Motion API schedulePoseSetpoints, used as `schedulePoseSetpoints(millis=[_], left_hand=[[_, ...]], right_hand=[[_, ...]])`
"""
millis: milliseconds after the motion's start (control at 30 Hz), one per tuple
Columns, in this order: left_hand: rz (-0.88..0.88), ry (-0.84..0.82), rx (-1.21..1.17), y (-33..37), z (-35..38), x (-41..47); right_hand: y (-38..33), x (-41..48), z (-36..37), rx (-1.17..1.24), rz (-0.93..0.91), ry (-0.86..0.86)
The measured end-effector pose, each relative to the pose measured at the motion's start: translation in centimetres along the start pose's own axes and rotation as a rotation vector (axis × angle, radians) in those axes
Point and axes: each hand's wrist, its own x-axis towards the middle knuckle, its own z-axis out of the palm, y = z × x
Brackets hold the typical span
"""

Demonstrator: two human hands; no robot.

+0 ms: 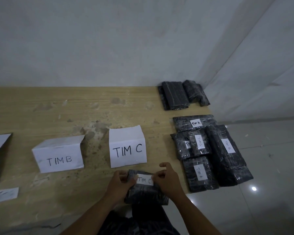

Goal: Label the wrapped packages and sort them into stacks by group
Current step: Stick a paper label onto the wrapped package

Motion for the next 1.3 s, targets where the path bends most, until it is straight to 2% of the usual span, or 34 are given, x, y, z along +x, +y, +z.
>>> schedulePoseSetpoints(millis=[67, 200, 267, 333, 433, 533, 667, 833, 933, 1133, 1300], left_hand=[[0.002, -0.019, -0.01, 0.0, -0.1, 0.2], [0.002, -0.019, -0.052, -0.2, -0.3, 0.3], [-0.012, -0.019, -0.085, -0.2, -0.5, 0.3], [-0.03, -0.045, -0.092, 0.2, -0.5, 0.0], [0.066, -0.118, -0.042, 1.8, 0.8, -1.1], [0.173, -0.14, -0.017, 3.9, 3.2, -2.4], [0.206, -0.065, 0.061, 6.1, 5.6, -2.2], [0.246, -0.077, 0.087, 8.5, 8.9, -0.5], [0.275, -0.091, 0.188, 11.0, 10.8, 0.2], [0.379, -0.106, 0.42, 15.7, 15.2, 5.2], [0.301, -0.076, 0.308, 21.0, 18.2, 6.2]], right_hand=[[0.6, -0.5, -0.1, -0.084, -0.033, 0.03], [2.3, -1.5, 0.0, -0.231, -0.03, 0.238], [2.2, -2.3, 0.4, -0.17, 0.051, 0.246], [1.5, -3.3, 0.8, -0.036, 0.132, 0.173], [0.4, -4.2, 1.1, 0.176, 0.187, 0.182], [0.4, -3.9, 1.3, 0.249, 0.13, 0.317], [0.4, -3.4, -0.5, 0.342, 0.061, 0.44], [1.6, -2.4, -4.3, 0.336, 0.09, 0.545], [2.6, -1.7, -6.2, 0.336, 0.107, 0.583], [3.3, -0.1, -10.9, 0.487, 0.105, 0.663], [2.8, 1.6, -14.9, 0.556, 0.063, 0.675]])
